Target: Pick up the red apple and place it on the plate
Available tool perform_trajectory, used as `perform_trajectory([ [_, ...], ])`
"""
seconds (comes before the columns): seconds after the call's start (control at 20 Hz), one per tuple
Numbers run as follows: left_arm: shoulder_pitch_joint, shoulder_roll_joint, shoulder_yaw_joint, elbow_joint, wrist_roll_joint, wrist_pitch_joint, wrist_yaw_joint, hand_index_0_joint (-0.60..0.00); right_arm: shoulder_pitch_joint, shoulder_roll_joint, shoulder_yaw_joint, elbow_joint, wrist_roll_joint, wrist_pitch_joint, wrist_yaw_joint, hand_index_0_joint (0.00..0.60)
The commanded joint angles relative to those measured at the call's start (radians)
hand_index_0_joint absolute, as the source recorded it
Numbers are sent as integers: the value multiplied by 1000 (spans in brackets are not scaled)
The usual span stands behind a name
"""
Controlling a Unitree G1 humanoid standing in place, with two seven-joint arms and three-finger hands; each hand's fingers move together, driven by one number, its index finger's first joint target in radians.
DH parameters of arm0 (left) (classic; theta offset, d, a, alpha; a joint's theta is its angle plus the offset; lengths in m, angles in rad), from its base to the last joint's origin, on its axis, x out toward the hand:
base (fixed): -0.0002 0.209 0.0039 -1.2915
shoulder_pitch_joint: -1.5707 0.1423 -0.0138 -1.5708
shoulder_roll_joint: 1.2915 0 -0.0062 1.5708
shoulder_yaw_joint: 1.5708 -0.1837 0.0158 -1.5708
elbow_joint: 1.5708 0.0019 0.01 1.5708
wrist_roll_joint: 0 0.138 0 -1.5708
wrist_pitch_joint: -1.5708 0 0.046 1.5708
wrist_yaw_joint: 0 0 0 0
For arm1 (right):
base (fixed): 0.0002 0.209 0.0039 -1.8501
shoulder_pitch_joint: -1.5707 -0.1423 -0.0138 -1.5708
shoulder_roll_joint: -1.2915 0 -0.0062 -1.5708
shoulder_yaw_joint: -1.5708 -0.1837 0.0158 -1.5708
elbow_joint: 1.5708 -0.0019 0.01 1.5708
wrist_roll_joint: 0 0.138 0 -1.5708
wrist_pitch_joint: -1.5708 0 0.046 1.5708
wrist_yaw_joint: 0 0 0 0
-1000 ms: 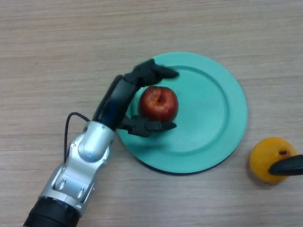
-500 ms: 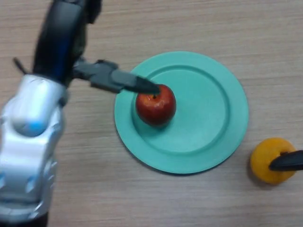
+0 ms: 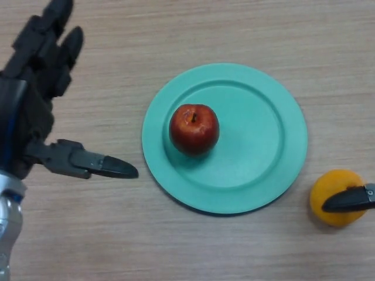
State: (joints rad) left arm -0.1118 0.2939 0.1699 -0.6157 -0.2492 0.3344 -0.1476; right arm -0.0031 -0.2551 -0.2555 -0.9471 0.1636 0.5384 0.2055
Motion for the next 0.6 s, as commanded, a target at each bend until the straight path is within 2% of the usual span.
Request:
perform_trajectory([
  [0.05,-16,41,81,-118,-59,-46,-30,0,-41,-33,-5,-38,35,-94,-42,0],
  [0.25,0,61,156,-156,-127,-20,-31,0,-58,-42,10,-19,38,-82,-33,0],
  [0.45,38,39,138,-157,-57,-83,-39,0,-42,-35,15,-21,34,-110,-23,0],
  [0.6,48,33,121,-164,13,-88,-37,0,-51,-35,17,-45,51,-74,-39,0],
])
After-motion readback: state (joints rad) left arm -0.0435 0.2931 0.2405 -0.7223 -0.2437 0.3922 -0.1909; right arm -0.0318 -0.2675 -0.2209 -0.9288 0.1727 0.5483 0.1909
